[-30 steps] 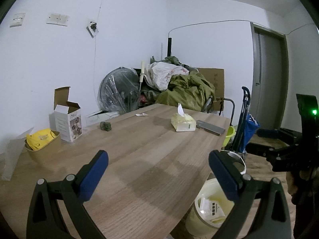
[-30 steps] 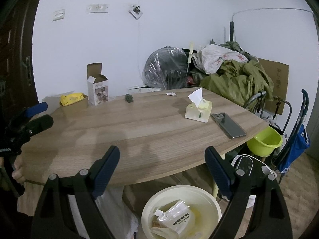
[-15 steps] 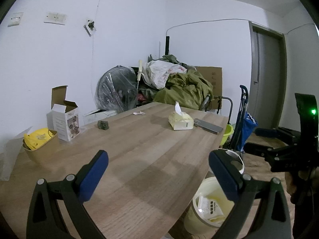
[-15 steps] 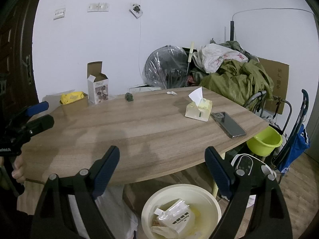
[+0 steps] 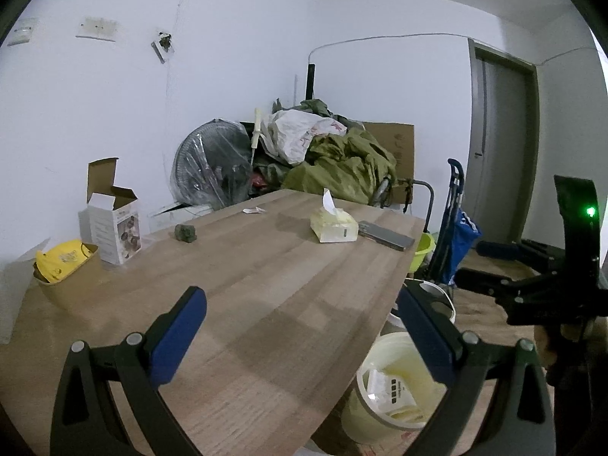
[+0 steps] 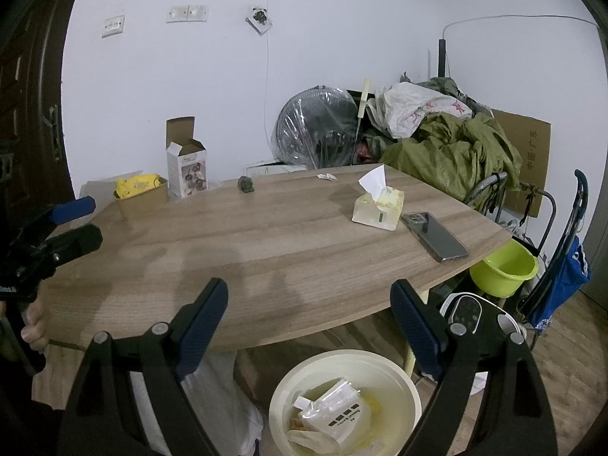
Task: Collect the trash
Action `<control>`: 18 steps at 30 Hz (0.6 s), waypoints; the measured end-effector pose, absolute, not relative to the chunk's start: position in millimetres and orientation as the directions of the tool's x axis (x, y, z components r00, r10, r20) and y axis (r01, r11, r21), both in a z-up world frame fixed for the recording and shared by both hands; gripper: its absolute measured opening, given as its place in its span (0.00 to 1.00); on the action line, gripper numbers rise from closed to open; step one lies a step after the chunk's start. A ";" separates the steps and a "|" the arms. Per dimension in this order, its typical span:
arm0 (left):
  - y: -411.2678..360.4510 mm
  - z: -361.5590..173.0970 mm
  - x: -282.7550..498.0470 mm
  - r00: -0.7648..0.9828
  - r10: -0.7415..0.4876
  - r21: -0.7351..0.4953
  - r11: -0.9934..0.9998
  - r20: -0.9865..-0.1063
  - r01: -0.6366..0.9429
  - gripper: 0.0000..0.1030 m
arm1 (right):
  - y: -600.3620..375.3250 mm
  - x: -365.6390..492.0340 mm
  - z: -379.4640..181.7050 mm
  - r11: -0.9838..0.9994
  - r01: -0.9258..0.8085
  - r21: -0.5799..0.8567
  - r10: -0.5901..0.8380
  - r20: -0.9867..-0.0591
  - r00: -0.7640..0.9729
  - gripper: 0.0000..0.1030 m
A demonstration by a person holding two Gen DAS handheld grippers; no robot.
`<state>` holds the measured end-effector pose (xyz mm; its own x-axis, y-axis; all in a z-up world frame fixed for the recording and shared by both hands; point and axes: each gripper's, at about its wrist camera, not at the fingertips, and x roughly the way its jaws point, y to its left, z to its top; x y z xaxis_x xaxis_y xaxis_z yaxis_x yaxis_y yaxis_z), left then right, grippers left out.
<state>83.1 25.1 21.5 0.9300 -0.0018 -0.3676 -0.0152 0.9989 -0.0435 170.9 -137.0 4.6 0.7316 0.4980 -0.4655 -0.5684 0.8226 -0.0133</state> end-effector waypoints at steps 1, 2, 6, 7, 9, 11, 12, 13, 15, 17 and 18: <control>25.4 21.2 83.5 0.929 -0.002 -0.044 0.999 -0.370 -0.015 0.98 | -137.3 170.2 4.7 0.822 -0.569 -0.013 0.499 -0.465 0.731 0.84; 25.1 20.6 83.8 0.928 -0.003 -0.044 0.999 -0.372 -0.014 0.98 | -136.5 171.2 4.6 0.823 -0.567 -0.012 0.497 -0.467 0.731 0.84; 24.0 20.2 82.2 0.927 -0.010 -0.049 0.999 -0.375 -0.009 0.98 | -136.6 170.7 4.9 0.822 -0.569 -0.013 0.498 -0.465 0.732 0.84; 23.7 20.5 81.6 0.927 -0.011 -0.049 0.999 -0.374 -0.008 0.98 | -136.5 170.3 4.9 0.822 -0.569 -0.014 0.499 -0.464 0.732 0.84; 22.8 21.1 80.7 0.928 -0.011 -0.048 0.999 -0.372 -0.007 0.98 | -136.9 168.9 4.7 0.821 -0.571 -0.016 0.500 -0.463 0.732 0.84; 22.4 21.1 80.5 0.928 -0.010 -0.047 0.999 -0.372 -0.008 0.98 | -137.3 168.1 4.4 0.821 -0.571 -0.015 0.500 -0.463 0.732 0.84; 22.1 21.1 80.2 0.928 -0.010 -0.047 0.999 -0.372 -0.008 0.98 | -137.5 168.0 4.4 0.821 -0.571 -0.016 0.500 -0.463 0.732 0.84; 22.1 21.2 80.1 0.928 -0.011 -0.047 0.999 -0.373 -0.007 0.98 | -137.7 168.1 4.5 0.821 -0.571 -0.016 0.500 -0.463 0.732 0.84; 22.4 21.0 80.5 0.928 -0.011 -0.048 0.999 -0.372 -0.008 0.98 | -138.0 166.4 4.6 0.821 -0.570 -0.016 0.500 -0.463 0.732 0.84; 22.3 21.3 79.8 0.928 -0.011 -0.050 0.999 -0.372 -0.008 0.98 | -137.9 166.6 4.6 0.821 -0.570 -0.016 0.499 -0.464 0.732 0.84; 22.5 21.1 80.0 0.928 -0.013 -0.050 0.999 -0.371 -0.007 0.98 | -137.9 166.6 4.6 0.821 -0.571 -0.015 0.500 -0.463 0.732 0.84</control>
<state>80.0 22.5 21.1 0.9284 -0.0126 -0.3715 -0.0065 0.9987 -0.0502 166.6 -137.9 4.6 0.7319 0.5002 -0.4627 -0.5708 0.8209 -0.0155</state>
